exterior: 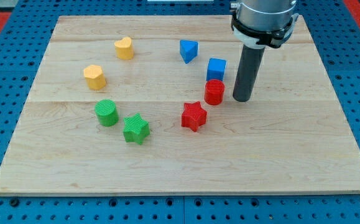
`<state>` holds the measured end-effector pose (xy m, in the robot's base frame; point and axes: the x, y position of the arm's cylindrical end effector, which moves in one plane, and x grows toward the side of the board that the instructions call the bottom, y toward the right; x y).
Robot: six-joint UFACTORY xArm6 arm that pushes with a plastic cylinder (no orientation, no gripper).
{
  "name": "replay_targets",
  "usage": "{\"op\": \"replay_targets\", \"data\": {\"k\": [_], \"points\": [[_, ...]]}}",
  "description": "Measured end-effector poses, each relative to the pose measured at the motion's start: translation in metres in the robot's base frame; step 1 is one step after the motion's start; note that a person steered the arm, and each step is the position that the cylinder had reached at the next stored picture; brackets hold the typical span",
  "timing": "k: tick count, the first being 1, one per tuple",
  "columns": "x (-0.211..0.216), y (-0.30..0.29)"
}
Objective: Slightly move the blue cube towards center side of board
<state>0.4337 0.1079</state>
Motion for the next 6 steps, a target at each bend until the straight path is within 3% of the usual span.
{"op": "replay_targets", "data": {"k": [2, 4, 5, 6], "points": [[-0.001, -0.003], [-0.002, 0.03], [-0.023, 0.076], [-0.078, 0.076]]}}
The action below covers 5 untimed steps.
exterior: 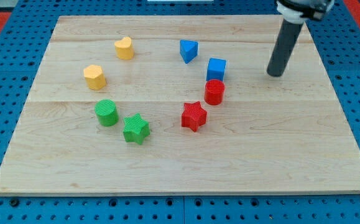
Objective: Slightly move the blue cube towards center side of board
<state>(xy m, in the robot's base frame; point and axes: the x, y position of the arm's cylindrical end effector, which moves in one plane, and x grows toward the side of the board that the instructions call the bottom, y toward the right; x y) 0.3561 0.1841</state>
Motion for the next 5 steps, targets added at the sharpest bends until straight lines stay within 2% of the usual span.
{"op": "replay_targets", "data": {"k": [1, 2, 3, 5], "points": [[-0.024, -0.069], [-0.014, -0.098], [-0.004, -0.078], [0.007, -0.127]]}}
